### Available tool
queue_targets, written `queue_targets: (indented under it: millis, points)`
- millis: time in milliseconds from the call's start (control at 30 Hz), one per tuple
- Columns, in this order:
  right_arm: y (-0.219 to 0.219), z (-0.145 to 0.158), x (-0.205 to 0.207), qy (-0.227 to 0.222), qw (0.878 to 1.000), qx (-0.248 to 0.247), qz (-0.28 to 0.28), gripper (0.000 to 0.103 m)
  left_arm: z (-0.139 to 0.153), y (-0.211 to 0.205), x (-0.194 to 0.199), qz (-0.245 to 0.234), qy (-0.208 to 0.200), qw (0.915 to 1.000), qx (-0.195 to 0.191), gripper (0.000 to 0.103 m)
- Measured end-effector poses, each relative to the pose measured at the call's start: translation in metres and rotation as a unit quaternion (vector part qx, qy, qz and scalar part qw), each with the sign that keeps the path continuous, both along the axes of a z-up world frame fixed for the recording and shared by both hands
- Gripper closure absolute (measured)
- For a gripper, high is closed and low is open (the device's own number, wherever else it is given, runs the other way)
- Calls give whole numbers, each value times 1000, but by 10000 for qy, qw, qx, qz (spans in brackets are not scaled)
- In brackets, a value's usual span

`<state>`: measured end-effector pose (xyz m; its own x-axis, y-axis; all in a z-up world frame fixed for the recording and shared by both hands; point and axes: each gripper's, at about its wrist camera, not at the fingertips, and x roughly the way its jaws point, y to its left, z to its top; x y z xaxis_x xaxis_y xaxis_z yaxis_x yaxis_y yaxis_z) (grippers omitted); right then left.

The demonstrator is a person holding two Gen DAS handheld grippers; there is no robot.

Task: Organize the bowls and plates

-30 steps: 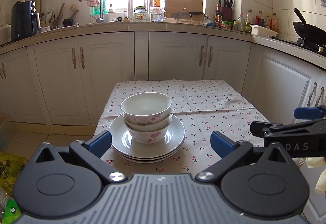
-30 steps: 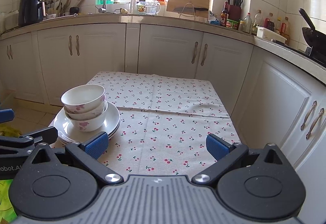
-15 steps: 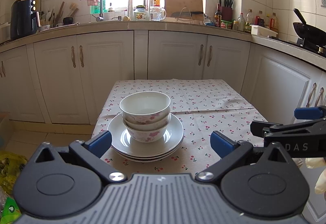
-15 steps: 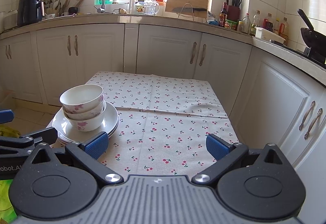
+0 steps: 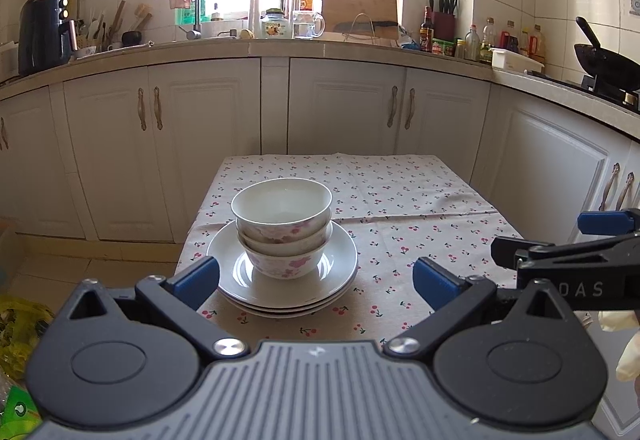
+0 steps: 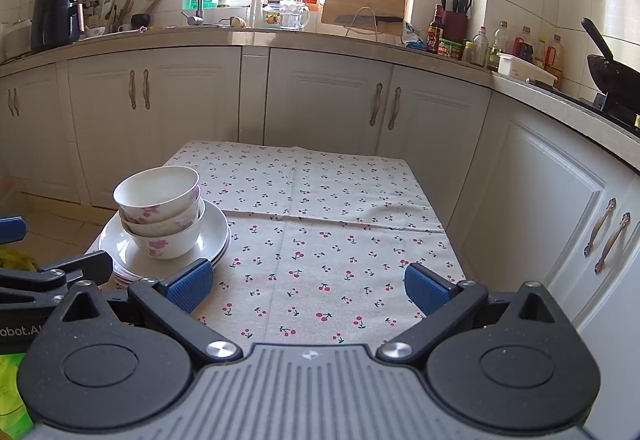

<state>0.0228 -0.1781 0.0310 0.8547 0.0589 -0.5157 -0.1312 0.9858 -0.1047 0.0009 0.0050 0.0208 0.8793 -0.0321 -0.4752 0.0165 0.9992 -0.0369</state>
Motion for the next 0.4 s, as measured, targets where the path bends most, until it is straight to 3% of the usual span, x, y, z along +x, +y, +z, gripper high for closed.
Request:
queue_targets:
  millis: [400]
  points:
    - [0,0,1,-9,10000,-11,-31,0,-1,1,1,-12,0,10000,-17,1]
